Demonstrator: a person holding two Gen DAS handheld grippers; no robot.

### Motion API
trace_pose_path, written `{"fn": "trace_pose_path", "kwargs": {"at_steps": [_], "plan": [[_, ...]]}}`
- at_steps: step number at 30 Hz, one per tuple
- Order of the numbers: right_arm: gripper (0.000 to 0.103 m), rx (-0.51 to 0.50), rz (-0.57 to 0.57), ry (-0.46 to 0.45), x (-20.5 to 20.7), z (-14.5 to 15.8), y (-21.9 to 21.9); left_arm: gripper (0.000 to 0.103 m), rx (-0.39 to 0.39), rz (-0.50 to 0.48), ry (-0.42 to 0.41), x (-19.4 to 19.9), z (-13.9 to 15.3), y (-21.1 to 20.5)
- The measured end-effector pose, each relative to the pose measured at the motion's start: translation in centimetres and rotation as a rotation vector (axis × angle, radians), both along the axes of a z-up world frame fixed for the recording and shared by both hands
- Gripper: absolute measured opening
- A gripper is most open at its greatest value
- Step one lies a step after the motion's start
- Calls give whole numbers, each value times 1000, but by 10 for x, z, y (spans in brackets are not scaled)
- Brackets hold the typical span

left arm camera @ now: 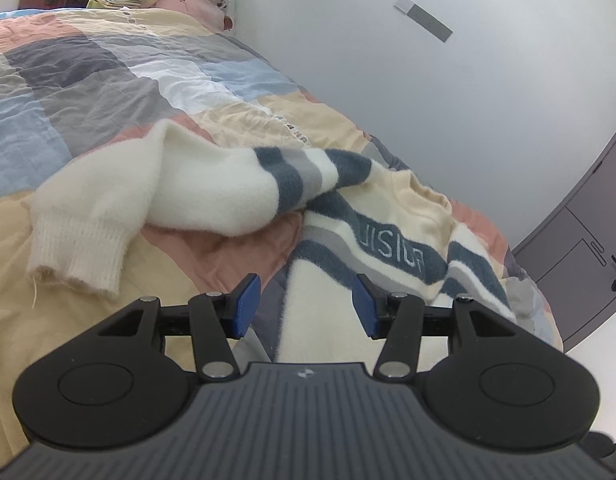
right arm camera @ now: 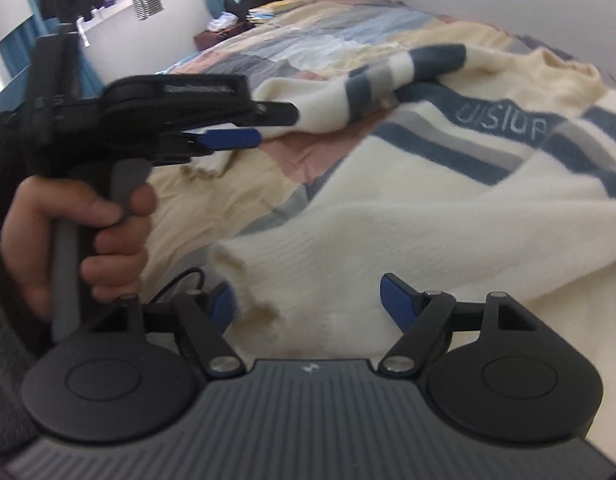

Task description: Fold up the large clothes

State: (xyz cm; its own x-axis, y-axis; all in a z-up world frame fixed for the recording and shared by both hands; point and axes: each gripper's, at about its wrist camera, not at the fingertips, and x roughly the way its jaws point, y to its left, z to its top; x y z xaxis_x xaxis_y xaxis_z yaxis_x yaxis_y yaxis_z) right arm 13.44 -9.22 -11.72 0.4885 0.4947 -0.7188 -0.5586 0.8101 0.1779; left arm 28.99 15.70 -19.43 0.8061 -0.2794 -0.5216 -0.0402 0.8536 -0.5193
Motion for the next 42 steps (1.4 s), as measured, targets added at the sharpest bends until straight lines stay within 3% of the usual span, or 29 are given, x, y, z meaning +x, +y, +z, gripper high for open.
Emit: {"fn": "trace_pose_path", "kwargs": {"at_steps": [14,22,30,32,38,42], "plan": [[76,128,-206,-63,46,25,-70,57,36,-49,23,7,-10,-22],[76,210,-185,-144,58,57,-77,57,28,-60,38,20,-17,-25],[75,173,-291,-39,92,-2,-84,57,43,-119,34,29,-22,-40],[71,139,-310,-21,95,-18,-85,57,48,-126,29,31,-23,-41],[71,121,-348,83,102,-48,-90,57,40,-143,33,43,-27,-45],[71,111,-369,97,102,-56,-89,57,33,-166,34,46,-31,-50]]}}
